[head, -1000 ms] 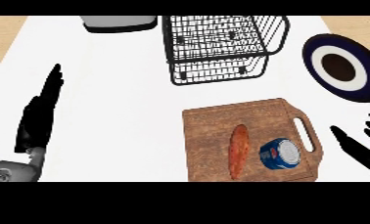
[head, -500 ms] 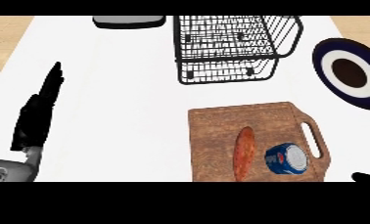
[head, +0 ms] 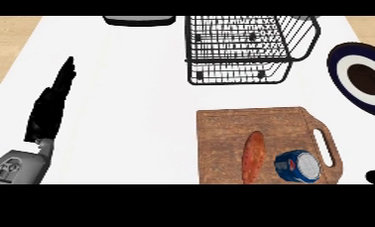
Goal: Pick the can from the cutting board and place it in the tiered basket
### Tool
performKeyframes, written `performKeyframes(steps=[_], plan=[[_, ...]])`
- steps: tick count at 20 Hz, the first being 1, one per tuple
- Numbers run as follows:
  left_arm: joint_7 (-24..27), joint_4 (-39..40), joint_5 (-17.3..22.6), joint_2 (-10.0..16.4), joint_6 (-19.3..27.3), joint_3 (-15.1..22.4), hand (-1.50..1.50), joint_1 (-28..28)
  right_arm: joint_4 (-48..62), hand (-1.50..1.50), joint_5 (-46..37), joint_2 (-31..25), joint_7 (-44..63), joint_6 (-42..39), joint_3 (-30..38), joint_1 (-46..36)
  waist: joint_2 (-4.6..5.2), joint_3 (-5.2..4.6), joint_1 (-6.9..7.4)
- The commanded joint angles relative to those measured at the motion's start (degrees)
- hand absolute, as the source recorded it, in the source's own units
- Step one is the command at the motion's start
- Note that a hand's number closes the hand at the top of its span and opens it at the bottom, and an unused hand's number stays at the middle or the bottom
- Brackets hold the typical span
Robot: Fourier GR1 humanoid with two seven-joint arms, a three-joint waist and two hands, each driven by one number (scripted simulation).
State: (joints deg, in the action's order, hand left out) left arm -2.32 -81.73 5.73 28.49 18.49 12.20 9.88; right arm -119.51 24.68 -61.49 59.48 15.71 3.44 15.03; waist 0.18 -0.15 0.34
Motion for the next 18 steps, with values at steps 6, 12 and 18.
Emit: performKeyframes(steps=[6,12,18], plan=[[0.8,0.3,0.3,1.6,-3.7,-3.0,0.00,-0.2,3.3,-1.50,1.7,0.3,14.1,0.0,-9.6,-10.4,0.07,0.07,1.13],[2.9,2.0,-0.6,-0.8,-3.8,-3.4,0.00,-0.7,2.6,-1.50,2.5,-1.0,18.5,-0.8,-13.2,-13.7,-0.02,0.05,0.54],[-0.1,-0.6,-1.4,-0.8,-4.4,-3.8,0.00,-1.2,4.2,-1.50,-3.1,2.7,17.9,0.7,-20.3,-15.5,-0.13,0.09,0.59]])
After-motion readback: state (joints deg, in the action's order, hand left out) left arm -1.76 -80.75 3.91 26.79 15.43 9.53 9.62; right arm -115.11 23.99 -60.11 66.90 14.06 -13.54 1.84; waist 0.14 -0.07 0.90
